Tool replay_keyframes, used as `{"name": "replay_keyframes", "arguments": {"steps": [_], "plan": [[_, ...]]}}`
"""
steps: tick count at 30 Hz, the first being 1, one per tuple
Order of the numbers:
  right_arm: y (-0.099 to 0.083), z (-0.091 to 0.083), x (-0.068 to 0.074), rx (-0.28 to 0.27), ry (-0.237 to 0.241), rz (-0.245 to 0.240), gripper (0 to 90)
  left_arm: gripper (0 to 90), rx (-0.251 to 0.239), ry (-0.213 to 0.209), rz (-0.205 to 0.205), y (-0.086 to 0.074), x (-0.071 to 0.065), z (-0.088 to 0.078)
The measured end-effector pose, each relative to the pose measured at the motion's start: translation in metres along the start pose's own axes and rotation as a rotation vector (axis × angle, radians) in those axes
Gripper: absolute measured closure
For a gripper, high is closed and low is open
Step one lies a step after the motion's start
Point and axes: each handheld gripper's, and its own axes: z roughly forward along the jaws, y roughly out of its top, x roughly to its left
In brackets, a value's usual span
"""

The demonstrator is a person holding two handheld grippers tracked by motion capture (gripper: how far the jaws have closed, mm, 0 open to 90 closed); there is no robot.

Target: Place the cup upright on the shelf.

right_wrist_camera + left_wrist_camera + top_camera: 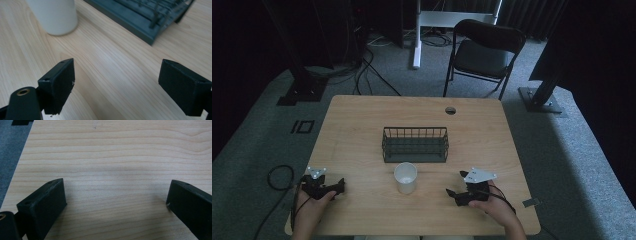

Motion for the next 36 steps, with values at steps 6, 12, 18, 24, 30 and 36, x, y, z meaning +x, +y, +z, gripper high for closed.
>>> {"name": "replay_keyframes", "arguments": {"steps": [6, 12, 18, 24, 30, 36], "plan": [[0.011, 0.009, 0.01, -0.02, 0.045, -0.028, 13.6, 2.7, 0.001, 0.0, 0.001, 0.0, 0.0, 0.0], [0.02, 0.018, 0.019, -0.017, 0.076, -0.061, 14.0, 2.7, 0.0, 0.0, 0.0, 0.0, 0.0, 0.0], [0.029, 0.026, 0.027, -0.025, 0.107, -0.076, 14.1, 2.7, 0.001, 0.0, 0.001, 0.0, 0.0, 0.0], [0.035, 0.034, 0.034, -0.034, 0.131, -0.084, 14.0, 2.7, 0.0, 0.0, 0.0, 0.0, 0.0, 0.0], [0.041, 0.042, 0.04, -0.04, 0.148, -0.094, 14.0, 2.7, 0.0, 0.0, 0.0, 0.0, 0.0, 0.0], [0.047, 0.049, 0.046, -0.047, 0.164, -0.104, 14.0, 2.7, 0.0, 0.0, 0.0, 0.0, 0.0, 0.0]]}}
